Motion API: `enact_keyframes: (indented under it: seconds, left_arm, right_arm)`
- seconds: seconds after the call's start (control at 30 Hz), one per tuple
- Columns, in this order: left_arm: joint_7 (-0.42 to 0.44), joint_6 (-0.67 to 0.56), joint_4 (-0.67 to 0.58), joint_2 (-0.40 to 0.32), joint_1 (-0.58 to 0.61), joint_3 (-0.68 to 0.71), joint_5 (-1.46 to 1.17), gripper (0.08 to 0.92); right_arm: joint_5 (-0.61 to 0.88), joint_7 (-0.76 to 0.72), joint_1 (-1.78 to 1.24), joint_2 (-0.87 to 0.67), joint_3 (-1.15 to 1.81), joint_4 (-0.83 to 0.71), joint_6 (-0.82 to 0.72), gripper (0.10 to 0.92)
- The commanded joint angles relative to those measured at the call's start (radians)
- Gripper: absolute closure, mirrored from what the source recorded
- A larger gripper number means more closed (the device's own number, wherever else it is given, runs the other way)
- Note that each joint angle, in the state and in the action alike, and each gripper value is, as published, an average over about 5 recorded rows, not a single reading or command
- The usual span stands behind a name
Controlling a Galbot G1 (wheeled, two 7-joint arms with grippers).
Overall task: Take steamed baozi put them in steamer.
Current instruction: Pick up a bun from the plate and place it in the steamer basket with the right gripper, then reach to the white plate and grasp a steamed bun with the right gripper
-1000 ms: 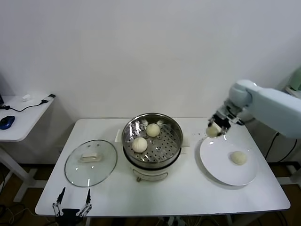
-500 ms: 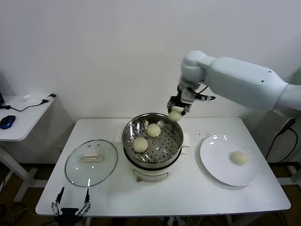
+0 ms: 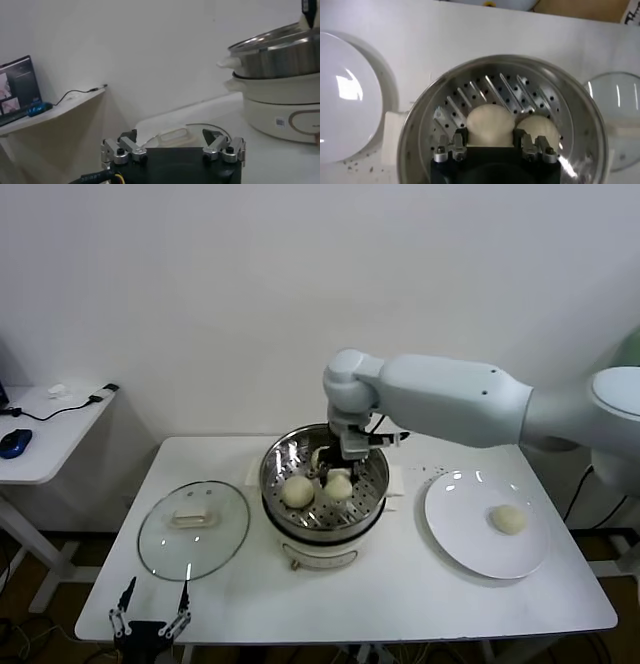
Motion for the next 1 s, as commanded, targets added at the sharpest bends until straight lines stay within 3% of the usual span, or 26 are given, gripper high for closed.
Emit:
enact_keyframes:
  seconds: [0.03,0.33,0.63,0.83,1.0]
  left_arm:
    - [0.000,0.001,0.007,0.004,-0.004,-0.002,-0.002,0.177]
    - [-0.001,0.000,0.013,0.004,-0.006,0.000,-0.003,0.177]
    - [-0.003,-0.004,0.017,0.003,-0.002,0.001,-0.005,0.177]
    - [0.000,0.003,0.013,0.014,-0.008,0.013,0.001,0.177]
    - [0.000,0.005,0.008,0.020,-0.008,0.012,-0.002,0.177]
  right_arm:
    - [0.003,-0.003,-0.042,0.033,-0.030,0.017,0.014,0.440]
    - [-0.003,0.004,-0.060,0.030,-0.029,0.014,0.014,0.426]
    - [-0.057,-0.007,-0.066,0.027,0.008,0.004,0.029,0.223]
    - [-0.045,-0.015,-0.037,0.017,0.051,-0.016,0.040,0.203]
    - [0.054,-0.001,0.040,-0.047,0.043,-0.057,-0.022,0.203]
